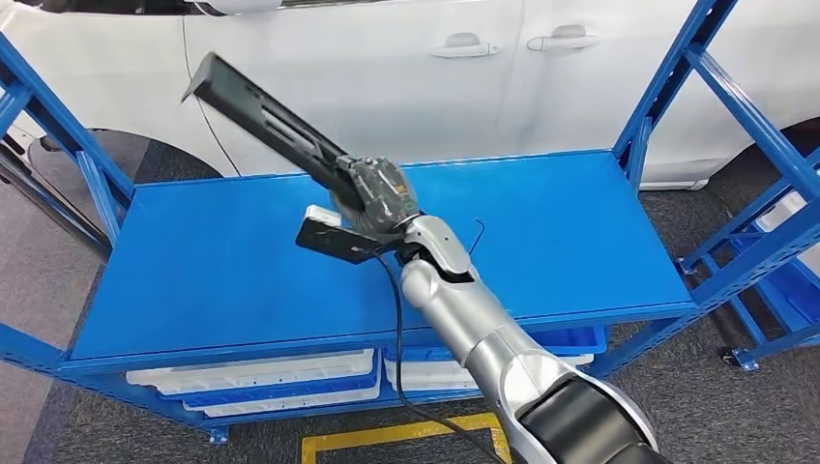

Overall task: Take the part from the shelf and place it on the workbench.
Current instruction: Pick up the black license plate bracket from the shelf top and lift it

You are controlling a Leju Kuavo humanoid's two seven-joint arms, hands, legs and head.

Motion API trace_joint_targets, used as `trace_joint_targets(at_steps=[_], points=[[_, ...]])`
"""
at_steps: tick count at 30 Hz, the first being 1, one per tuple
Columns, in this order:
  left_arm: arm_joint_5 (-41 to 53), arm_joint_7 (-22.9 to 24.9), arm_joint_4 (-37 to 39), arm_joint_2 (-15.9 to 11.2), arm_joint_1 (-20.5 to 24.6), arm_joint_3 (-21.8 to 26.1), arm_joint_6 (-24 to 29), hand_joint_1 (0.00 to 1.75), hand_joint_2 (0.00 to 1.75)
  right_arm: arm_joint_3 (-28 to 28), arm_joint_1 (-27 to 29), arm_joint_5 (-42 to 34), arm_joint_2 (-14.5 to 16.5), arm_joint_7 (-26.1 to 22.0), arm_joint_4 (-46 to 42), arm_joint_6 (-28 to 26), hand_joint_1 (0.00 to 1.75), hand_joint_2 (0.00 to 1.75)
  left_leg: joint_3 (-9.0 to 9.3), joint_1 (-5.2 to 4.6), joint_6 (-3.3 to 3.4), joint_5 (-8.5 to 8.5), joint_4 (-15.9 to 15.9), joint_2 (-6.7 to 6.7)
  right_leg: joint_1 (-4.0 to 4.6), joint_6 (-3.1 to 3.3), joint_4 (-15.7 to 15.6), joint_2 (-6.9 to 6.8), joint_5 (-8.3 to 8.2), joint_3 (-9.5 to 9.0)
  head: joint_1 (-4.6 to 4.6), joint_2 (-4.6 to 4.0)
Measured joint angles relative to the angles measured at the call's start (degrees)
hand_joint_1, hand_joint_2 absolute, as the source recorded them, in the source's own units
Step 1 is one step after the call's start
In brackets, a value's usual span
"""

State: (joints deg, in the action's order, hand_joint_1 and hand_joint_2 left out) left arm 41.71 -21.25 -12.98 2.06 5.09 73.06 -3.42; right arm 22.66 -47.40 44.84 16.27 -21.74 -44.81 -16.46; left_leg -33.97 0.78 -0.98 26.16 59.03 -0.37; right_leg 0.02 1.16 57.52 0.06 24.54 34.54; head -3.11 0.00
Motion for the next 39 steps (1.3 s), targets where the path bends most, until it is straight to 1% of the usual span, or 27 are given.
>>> trace_joint_targets(at_steps=[1, 3, 4, 5, 6, 7, 9, 10, 11, 14, 15, 16, 19, 20, 21, 22, 24, 26, 28, 30, 31, 32, 34, 35, 36, 37, 39], points=[[0.1, -0.7, 0.0, -0.03, 0.0, 0.13, 0.39, 0.0, 1.75, -1.1, 1.15, -4.29, -0.25, -2.56, -2.69, 1.23, 1.75, 1.75, -0.87, 0.05, -0.27, 1.33, 2.1, 0.05, -0.19, 0.23, -0.33, -0.05, -0.13, -0.22, -0.01, 0.0], [0.37, -2.68, 0.0, -0.02, 0.07, 0.18, 1.12, 0.0, 1.75, -3.44, 4.7, -19.22, -0.88, -9.14, -10.07, 7.19, 1.75, 1.75, -4.23, 0.21, -0.73, 4.99, 9.46, 0.12, -0.18, 0.49, -0.43, -0.16, -0.08, -0.38, -0.02, 0.0], [0.52, -3.64, 0.0, -0.02, 0.08, 0.18, 1.6, 0.0, 1.75, -4.67, 6.94, -28.5, -1.38, -11.75, -14.87, 11.86, 1.75, 1.75, -5.99, 0.29, -0.91, 6.3, 13.06, 0.12, -0.14, 0.51, -0.4, -0.22, 0.01, -0.44, -0.02, 0.0], [0.71, -4.35, 0.0, -0.01, 0.06, 0.18, 2.27, 0.0, 1.75, -5.82, 9.23, -37.48, -1.96, -13.31, -20.03, 17.08, 1.75, 1.75, -7.02, 0.35, -1.04, 6.55, 15.02, 0.13, -0.13, 0.46, -0.37, -0.29, 0.13, -0.54, -0.02, 0.0], [0.9, -4.81, 0.0, -0.01, -0.01, 0.18, 2.95, 0.0, 1.75, -6.89, 11.49, -45.53, -2.58, -14.09, -25.33, 22.41, 1.75, 1.75, -6.99, 0.41, -1.12, 5.66, 14.79, 0.15, -0.16, 0.37, -0.31, -0.33, 0.29, -0.69, -0.01, 0.0], [1.1, -5.02, 0.0, -0.02, -0.12, 0.19, 3.39, 0.0, 1.75, -7.66, 13.56, -51.52, -3.2, -14.42, -30.19, 27.45, 1.75, 1.75, -5.72, 0.5, -1.14, 3.72, 12.06, 0.16, -0.22, 0.22, -0.22, -0.31, 0.5, -0.89, -0.01, 0.0], [1.2, -5.01, 0.0, -0.05, -0.28, 0.2, 3.33, 0.0, 1.75, -8.44, 17.47, -60.01, -4.43, -15.62, -39.56, 37.52, 1.75, 1.75, -1.82, 0.53, -0.98, -0.03, 4.02, 0.15, -0.25, -0.23, 0.1, -0.14, 1.03, -1.27, 0.0, 0.0], [1.16, -4.88, 0.0, -0.06, -0.28, 0.2, 3.04, 0.0, 1.75, -8.51, 19.3, -62.68, -4.97, -16.45, -43.65, 41.96, 1.75, 1.75, -0.31, 0.46, -0.68, -0.84, 1.07, 0.11, -0.21, -0.5, 0.29, -0.02, 1.23, -1.32, -0.01, 0.0], [1.1, -4.67, 0.0, -0.07, -0.25, 0.2, 2.82, 0.0, 1.75, -8.5, 21.08, -64.54, -5.37, -17.19, -47.25, 45.61, 1.75, 1.75, 0.47, 0.36, -0.36, -0.91, -0.43, 0.06, -0.14, -0.77, 0.41, 0.08, 1.35, -1.32, 0.0, 0.0], [1.02, -3.75, 0.0, -0.05, -0.11, 0.2, 2.85, 0.0, 1.75, -8.16, 26.26, -66.72, -5.83, -18.04, -54.94, 52.34, 1.75, 1.75, 0.92, 0.34, 0.82, -0.53, -0.97, -0.01, -0.17, -1.64, 0.55, 0.21, 1.63, -1.4, 0.0, 0.0], [1.04, -3.38, 0.0, -0.03, -0.05, 0.2, 2.89, 0.0, 1.75, -7.91, 27.69, -66.83, -5.86, -18.04, -56.65, 54.06, 1.75, 1.75, 1.06, 0.43, 1.22, -0.61, -1.16, 0.01, -0.23, -1.92, 1.17, 0.21, 2.22, -1.23, 0.0, 0.0], [1.11, -2.93, 0.0, -0.02, 0.03, 0.2, 2.92, 0.0, 1.75, -7.58, 28.91, -66.71, -5.84, -18.05, -57.99, 55.58, 1.75, 1.75, 1.15, 0.54, 1.59, -0.79, -1.36, 0.08, -0.28, -2.19, 2.98, 0.21, 3.51, -0.49, 0.0, 0.0], [1.53, -1.41, 0.0, -0.05, 0.22, 0.2, 3.09, 0.0, 1.75, -6.68, 32.16, -65.53, -5.48, -18.07, -60.63, 58.51, 1.75, 1.75, 0.93, 0.47, 2.14, -1.17, -1.38, 0.26, -0.49, -2.73, 14.12, 0.2, 9.31, 4.51, 0.01, 0.0], [1.73, -1.03, 0.0, -0.07, 0.22, 0.2, 3.16, 0.0, 1.75, -6.57, 33.19, -65.12, -5.27, -18.06, -61.25, 59.06, 1.75, 1.75, 0.79, 0.45, 2.17, -1.21, -1.29, 0.26, -0.57, -2.82, 16.74, 0.2, 10.11, 5.65, 0.01, 0.0], [1.92, -0.7, 0.0, -0.08, 0.22, 0.2, 3.25, 0.0, 1.75, -6.57, 34.04, -64.8, -5.01, -18.06, -61.83, 59.58, 1.75, 1.75, 0.64, 0.44, 2.16, -1.25, -1.16, 0.25, -0.65, -2.85, 17.16, 0.19, 9.74, 5.72, 0.01, 0.0], [2.1, -0.4, 0.0, -0.09, 0.21, 0.2, 3.35, 0.0, 1.75, -6.57, 34.72, -64.59, -4.73, -18.06, -62.44, 60.07, 1.75, 1.75, 0.51, 0.44, 2.1, -1.23, -1.02, 0.21, -0.71, -2.81, 15.33, 0.18, 8.4, 4.66, 0.01, 0.0], [2.44, 0.2, 0.0, -0.07, 0.23, 0.19, 3.62, 0.0, 1.75, -6.58, 35.57, -64.45, -4.1, -18.06, -63.58, 60.79, 1.75, 1.75, 0.34, 0.41, 1.8, -1.2, -0.77, 0.13, -0.75, -2.45, 7.05, 0.13, 4.91, 0.21, 0.01, 0.0], [2.65, 0.73, 0.0, -0.04, 0.26, 0.15, 3.93, 0.0, 1.75, -6.6, 36.15, -64.45, -3.59, -18.07, -64.37, 61.19, 1.75, 1.75, 0.24, 0.33, 1.12, -1.27, -0.72, 0.08, -0.45, -1.86, 1.36, 0.14, 3.2, -2.61, 0.01, 0.0], [2.75, 1.21, 0.0, -0.01, 0.28, 0.13, 4.3, 0.0, 1.75, -6.71, 36.66, -64.28, -3.29, -18.08, -64.69, 61.52, 1.75, 1.75, 0.23, 0.29, 0.24, -1.56, -0.99, 0.08, -0.08, -1.19, 0.71, 0.23, 2.87, -2.64, 0.01, 0.0], [2.84, 1.62, 0.0, 0.0, 0.3, 0.12, 4.65, 0.0, 1.75, -6.81, 36.96, -63.87, -3.01, -18.07, -64.75, 61.71, 1.75, 1.75, -0.03, 0.4, -0.43, -1.31, -0.7, 0.11, -0.25, -0.36, 0.17, 0.19, 2.17, -2.57, 0.0, 0.0], [2.89, 1.78, 0.0, 0.01, 0.3, 0.11, 4.75, 0.0, 1.75, -6.84, 37.02, -63.68, -2.86, -18.07, -64.74, 61.71, 1.75, 1.75, -0.64, 0.43, -0.63, -0.26, 0.64, 0.12, -0.35, 0.06, -0.16, 0.12, 1.79, -2.52, -0.01, 0.0], [2.98, 1.89, 0.0, 0.03, 0.3, 0.1, 4.84, 0.0, 1.75, -6.85, 37.08, -63.5, -2.74, -18.07, -64.73, 61.7, 1.75, 1.75, -1.74, 0.47, -0.73, 1.52, 3.25, 0.13, -0.39, 0.38, -0.39, 0.03, 1.48, -2.43, -0.01, 0.0], [3.22, 2.16, 0.0, 0.08, 0.23, 0.09, 5.02, 0.0, 1.75, -6.87, 37.21, -63.12, -2.63, -18.08, -64.67, 61.57, 1.75, 1.75, -4.7, 0.44, -0.88, 5.79, 10.65, 0.15, -0.05, 0.73, -0.34, -0.18, 1.08, -2.01, -0.01, 0.0], [3.44, 2.38, 0.0, 0.09, 0.2, 0.07, 5.19, 0.0, 1.75, -6.87, 37.31, -62.82, -2.63, -18.08, -64.58, 61.38, 1.75, 1.75, -5.71, 0.44, -0.94, 7.05, 13.55, 0.15, 0.15, 0.83, -0.24, -0.24, 0.9, -1.76, -0.01, 0.0], [3.69, 2.63, 0.0, 0.09, 0.18, 0.03, 5.36, 0.0, 1.75, -6.88, 37.4, -62.48, -2.63, -18.07, -64.5, 61.09, 1.75, 1.75, -5.8, 0.41, -0.91, 7.26, 14.55, 0.15, 0.32, 0.88, -0.12, -0.28, 0.74, -1.5, -0.02, 0.0], [4.03, 2.93, 0.0, 0.09, 0.17, -0.04, 5.5, 0.0, 1.75, -6.88, 37.5, -62.12, -2.63, -18.06, -64.42, 60.79, 1.75, 1.75, -4.75, 0.37, -0.75, 6.42, 13.29, 0.15, 0.47, 0.9, 0.01, -0.26, 0.65, -1.27, -0.02, 0.0], [4.9, 3.44, 0.0, 0.06, 0.22, -0.31, 5.65, 0.0, 1.75, -6.92, 37.73, -61.35, -2.63, -18.06, -64.48, 60.45, 1.75, 1.75, -0.14, 0.13, -0.01, 3.4, 5.64, 0.14, 0.65, 0.83, 0.26, -0.24, 0.54, -1.0, -0.02, 0.0]])
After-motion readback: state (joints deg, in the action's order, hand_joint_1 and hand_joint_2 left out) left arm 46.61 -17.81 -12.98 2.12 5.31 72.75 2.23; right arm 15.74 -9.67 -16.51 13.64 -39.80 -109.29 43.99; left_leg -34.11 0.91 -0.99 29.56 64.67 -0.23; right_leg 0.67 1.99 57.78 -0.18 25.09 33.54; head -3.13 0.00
